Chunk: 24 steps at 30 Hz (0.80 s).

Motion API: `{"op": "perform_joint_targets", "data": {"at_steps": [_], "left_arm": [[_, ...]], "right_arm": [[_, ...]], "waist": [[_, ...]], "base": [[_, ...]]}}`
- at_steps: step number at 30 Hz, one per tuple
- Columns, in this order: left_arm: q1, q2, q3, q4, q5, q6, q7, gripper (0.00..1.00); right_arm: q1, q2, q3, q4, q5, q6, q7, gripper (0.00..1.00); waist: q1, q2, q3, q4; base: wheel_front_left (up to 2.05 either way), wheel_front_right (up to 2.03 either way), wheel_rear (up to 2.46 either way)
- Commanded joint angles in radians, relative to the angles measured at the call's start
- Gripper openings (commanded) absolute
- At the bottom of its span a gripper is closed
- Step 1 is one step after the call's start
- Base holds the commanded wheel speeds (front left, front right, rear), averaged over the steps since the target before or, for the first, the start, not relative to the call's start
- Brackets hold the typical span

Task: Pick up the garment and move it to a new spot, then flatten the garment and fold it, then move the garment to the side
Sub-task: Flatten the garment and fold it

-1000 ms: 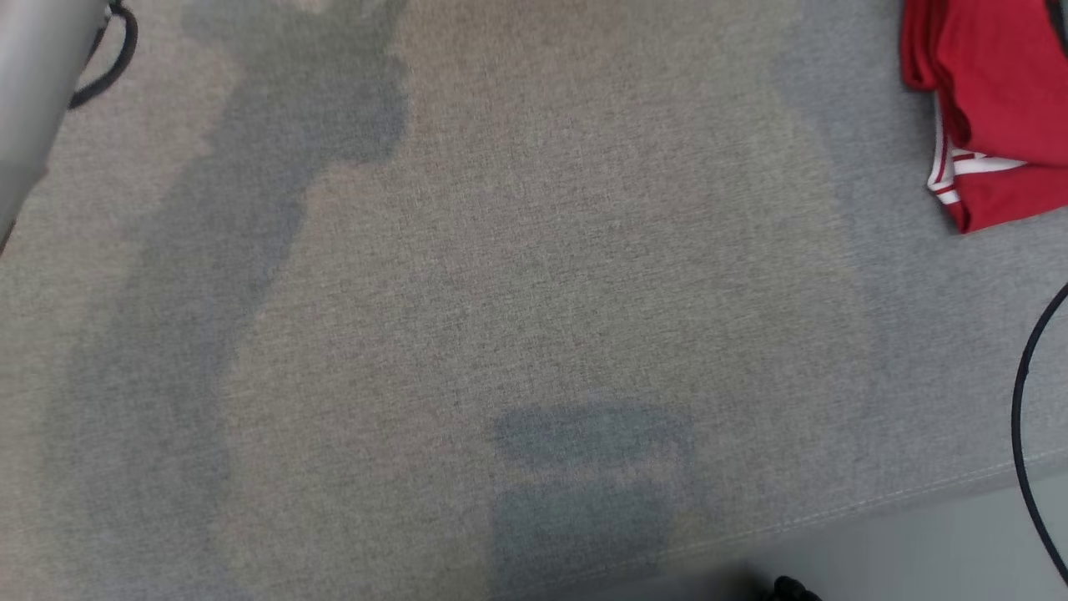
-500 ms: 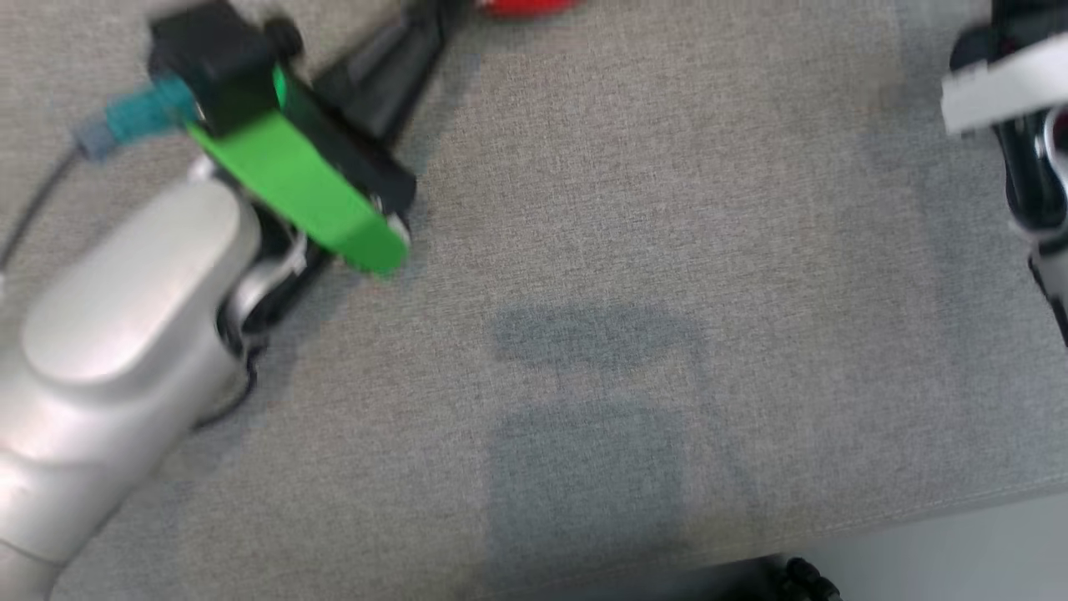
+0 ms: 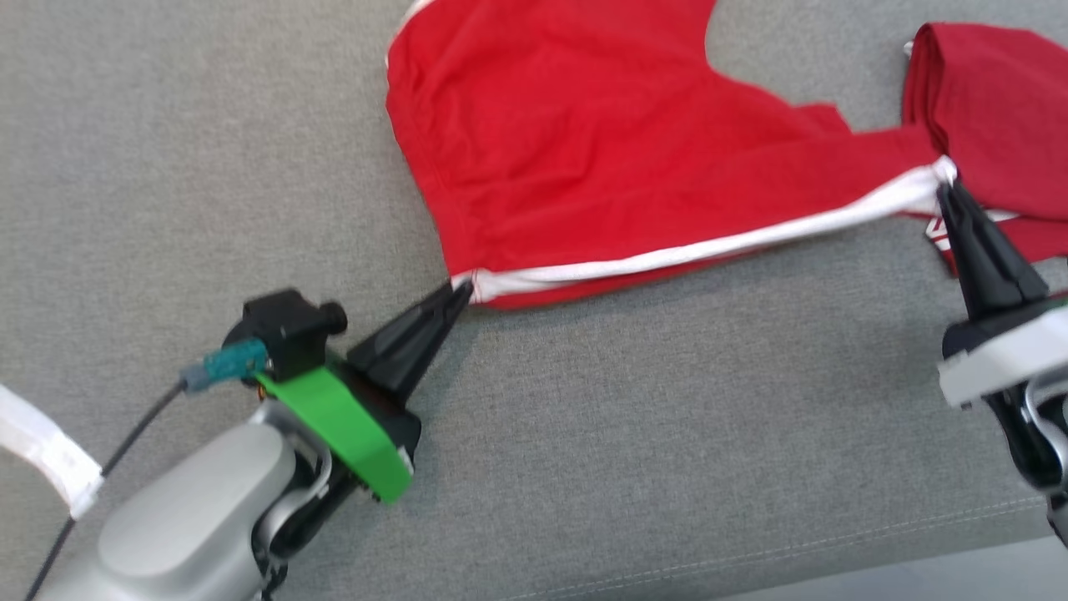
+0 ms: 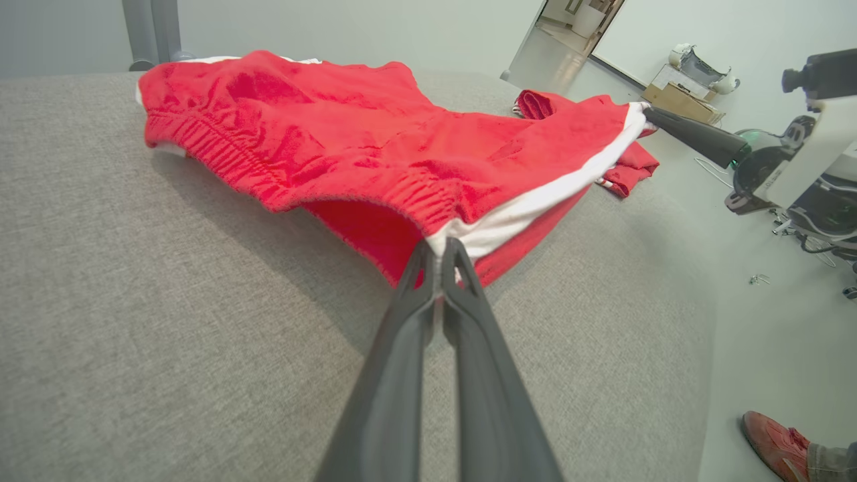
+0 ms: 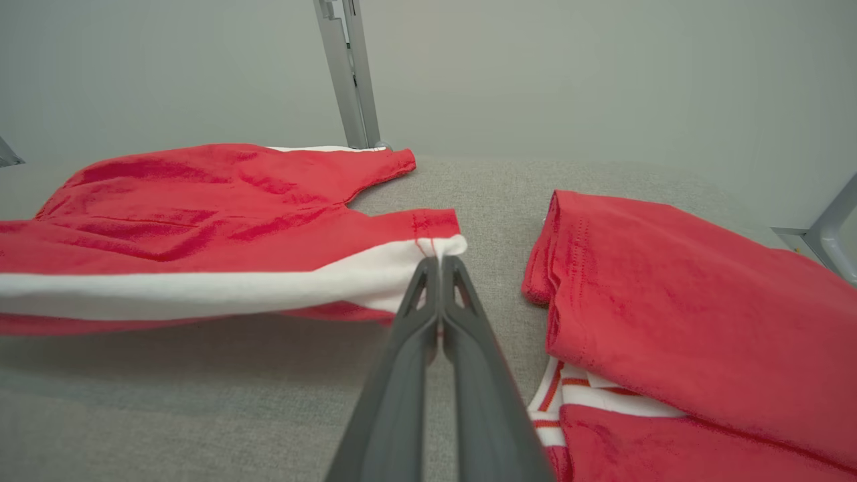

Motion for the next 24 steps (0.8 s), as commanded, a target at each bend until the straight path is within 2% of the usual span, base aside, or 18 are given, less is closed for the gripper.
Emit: {"op": "perform_joint_targets", "data": {"at_steps": [1, 6, 12, 14, 18, 24], "left_arm": [[0.034, 0.011, 0.004, -0.003, -0.001, 0.000, -0.004, 0.00], [0.170, 0.024, 0.008, -0.050, -0.004, 0.000, -0.004, 0.00], [0.231, 0.015, 0.001, -0.091, -0.046, 0.001, -0.004, 0.00], [0.231, 0.000, 0.006, -0.085, -0.058, 0.002, -0.004, 0.00], [0.210, -0.066, 0.038, -0.061, -0.150, 0.001, 0.002, 0.00], [0.124, -0.168, 0.073, -0.018, -0.279, 0.000, 0.014, 0.00]], "right_arm": [[0.032, -0.010, -0.006, -0.008, 0.007, -0.001, -0.003, 0.00], [0.191, -0.042, 0.000, -0.064, 0.039, -0.001, -0.003, 0.00], [0.273, -0.072, -0.023, -0.106, 0.063, -0.001, 0.008, 0.00], [0.262, -0.077, -0.029, -0.102, 0.067, -0.001, 0.034, 0.00], [0.189, -0.070, -0.025, -0.079, 0.071, -0.001, 0.106, 0.00], [-0.016, -0.071, 0.021, -0.026, 0.058, -0.001, 0.202, 0.00]], "waist": [[0.0001, 0.0000, -0.098, 0.010], [0.0001, 0.0000, -0.169, 0.020], [0.0001, 0.0000, -0.193, 0.041], [0.0001, 0.0000, -0.187, 0.051], [0.0001, 0.0000, -0.156, 0.075], [0.0001, 0.0000, -0.066, 0.109]], "base": [[0.00, 0.00, 0.00], [0.00, 0.00, 0.00], [0.00, 0.00, 0.00], [0.00, 0.00, 0.00], [0.00, 0.00, 0.00], [0.00, 0.00, 0.00]]}}
